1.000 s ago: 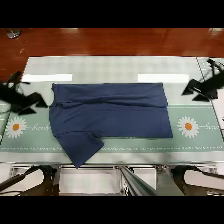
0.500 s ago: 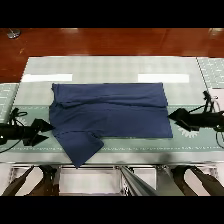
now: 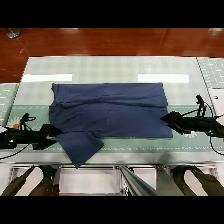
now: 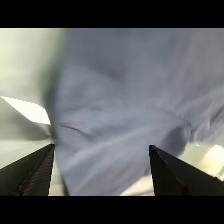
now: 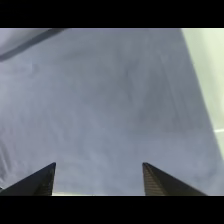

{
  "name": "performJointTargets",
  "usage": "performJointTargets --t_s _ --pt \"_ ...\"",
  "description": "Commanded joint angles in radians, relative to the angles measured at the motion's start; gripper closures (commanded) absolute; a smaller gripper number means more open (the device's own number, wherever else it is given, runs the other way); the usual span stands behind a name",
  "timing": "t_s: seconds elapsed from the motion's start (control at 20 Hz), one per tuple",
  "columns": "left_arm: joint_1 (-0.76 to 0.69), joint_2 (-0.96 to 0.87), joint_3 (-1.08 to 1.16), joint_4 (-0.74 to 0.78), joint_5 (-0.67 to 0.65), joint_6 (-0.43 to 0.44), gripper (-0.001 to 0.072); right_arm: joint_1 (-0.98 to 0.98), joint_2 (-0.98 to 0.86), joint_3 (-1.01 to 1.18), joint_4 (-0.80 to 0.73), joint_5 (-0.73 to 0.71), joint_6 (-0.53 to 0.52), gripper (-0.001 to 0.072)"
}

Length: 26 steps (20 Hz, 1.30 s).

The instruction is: Fold the shirts.

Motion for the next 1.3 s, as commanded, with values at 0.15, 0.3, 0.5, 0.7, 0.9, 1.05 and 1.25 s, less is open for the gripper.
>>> performJointTargets --t_s 0.15,0.3,0.5,0.7,0.9,1.05,1.25 --pt "-0.148 -0.018 -0.007 0.009 0.033 -0.004 0.0018 -0.198 0.002 0.094 -0.023 0.068 0.014 0.0101" --pt "-0.154 -0.019 -0.016 -0.004 0.066 0.017 0.0701 -0.306 0.002 0.094 -0.242 0.108 0.092 0.0101" --pt "-0.159 -0.017 -0.016 -0.05 0.078 0.094 0.0689 -0.263 0.002 -0.007 -0.356 0.243 0.134 0.0101" --pt "-0.163 -0.017 -0.016 -0.089 0.079 0.105 0.0689 -0.143 -0.032 -0.044 -0.311 0.154 0.157 0.0101" --pt "-0.181 -0.017 -0.016 -0.089 0.087 0.105 0.0689 -0.088 -0.138 -0.02 -0.165 0.056 0.116 0.0101" --pt "-0.18 -0.017 -0.016 -0.089 0.097 0.105 0.0689 -0.026 -0.199 0.025 -0.098 -0.021 0.116 0.0102" --pt "-0.179 -0.017 -0.013 -0.089 0.097 0.105 0.0689 0.051 -0.29 0.059 -0.062 -0.02 0.065 0.0698"
